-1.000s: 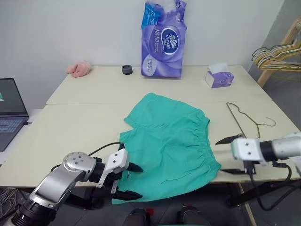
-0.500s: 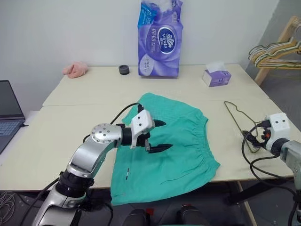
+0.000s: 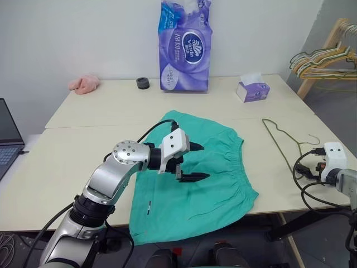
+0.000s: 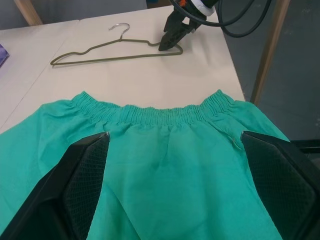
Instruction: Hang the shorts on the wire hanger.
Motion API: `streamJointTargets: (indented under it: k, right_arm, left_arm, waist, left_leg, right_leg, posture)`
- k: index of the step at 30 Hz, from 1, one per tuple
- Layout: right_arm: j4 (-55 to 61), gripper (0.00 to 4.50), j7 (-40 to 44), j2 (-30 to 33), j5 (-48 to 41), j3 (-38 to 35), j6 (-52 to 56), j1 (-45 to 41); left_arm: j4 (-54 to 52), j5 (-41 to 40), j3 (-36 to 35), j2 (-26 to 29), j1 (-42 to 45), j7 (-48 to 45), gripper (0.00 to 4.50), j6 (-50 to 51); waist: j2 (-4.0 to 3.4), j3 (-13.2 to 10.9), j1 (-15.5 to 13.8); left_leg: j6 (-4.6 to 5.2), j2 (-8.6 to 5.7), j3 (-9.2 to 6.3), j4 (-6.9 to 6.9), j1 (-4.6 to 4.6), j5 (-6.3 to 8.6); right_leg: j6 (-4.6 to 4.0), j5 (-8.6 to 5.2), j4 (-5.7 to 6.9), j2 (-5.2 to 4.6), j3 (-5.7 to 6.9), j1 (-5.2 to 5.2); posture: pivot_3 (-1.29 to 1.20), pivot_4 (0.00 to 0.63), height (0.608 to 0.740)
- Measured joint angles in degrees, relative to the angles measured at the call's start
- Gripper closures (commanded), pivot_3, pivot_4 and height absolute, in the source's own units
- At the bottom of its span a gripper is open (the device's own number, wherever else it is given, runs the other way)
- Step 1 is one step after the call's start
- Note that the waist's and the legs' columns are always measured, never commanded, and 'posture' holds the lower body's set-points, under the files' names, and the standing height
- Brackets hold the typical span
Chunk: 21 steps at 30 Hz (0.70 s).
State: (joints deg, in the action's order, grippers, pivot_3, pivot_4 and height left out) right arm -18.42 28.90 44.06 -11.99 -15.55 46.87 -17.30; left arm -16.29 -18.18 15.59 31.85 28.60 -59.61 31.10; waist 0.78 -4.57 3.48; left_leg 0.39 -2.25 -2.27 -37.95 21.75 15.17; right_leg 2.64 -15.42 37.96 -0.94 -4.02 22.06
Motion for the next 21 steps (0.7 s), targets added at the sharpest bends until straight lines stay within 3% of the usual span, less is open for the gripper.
streamJointTargets:
  k: [1, 4, 10, 15, 21]
  right_arm:
    - [-0.5, 0.00, 0.7, 0.5, 0.0, 0.7, 0.4, -0.5]
    - [-2.4, 0.62, 2.8, 1.8, 0.1, 2.6, 1.5, -2.1]
    - [-4.1, 2.67, 6.1, 2.6, -0.2, 4.9, 4.6, -3.5]
    - [-3.4, 4.36, 5.6, 1.3, -0.6, 3.5, 7.4, -2.4]
    - [-1.0, 4.43, 3.2, 0.4, -0.1, 3.3, 4.5, -0.9]
  left_arm:
    - [0.0, 0.0, 0.0, 0.0, 0.1, 0.0, 0.05, 0.0]
    - [0.0, 0.0, 0.0, 0.0, 0.3, -0.2, 0.03, 0.0]
    - [0.2, 0.1, 0.0, 0.0, 0.5, -0.8, 0.03, -0.2]
    - [0.9, 0.4, 0.0, -0.1, 0.5, -0.8, 0.03, -0.5]
    - [3.2, 1.0, -0.2, -0.7, 0.6, 1.1, 0.03, -1.4]
  waist:
    - [0.01, 0.0, 0.0]
    - [0.02, 0.0, 0.0]
    - [0.23, 0.0, -0.2]
    - [0.82, 0.0, -0.5]
    - [1.07, 0.0, -0.5]
  left_leg:
    - [0.00, 0.00, -0.01, 0.00, 0.00, 0.00]
    - [0.00, 0.01, -0.03, 0.00, -0.02, 0.00]
    - [0.00, 0.01, -0.16, -0.02, -0.21, 0.00]
    - [-0.06, 0.04, -0.45, 0.03, -0.67, 0.05]
    - [-0.13, 0.07, -0.45, 0.03, -0.76, 0.10]
  right_leg:
    - [0.00, 0.00, 0.00, 0.00, 0.00, -0.01]
    - [0.01, 0.00, -0.01, 0.00, 0.02, -0.03]
    - [0.02, -0.01, -0.14, -0.02, 0.12, -0.34]
    - [0.00, -0.04, -0.37, -0.22, 0.38, -0.96]
    - [-0.01, -0.05, -0.40, -0.24, 0.38, -1.05]
  posture:
    - [-0.08, 0.076, 0.740]
    - [-0.08, 0.076, 0.740]
    - [-0.08, 0.075, 0.740]
    - [-0.07, 0.073, 0.740]
    - [-0.08, 0.072, 0.740]
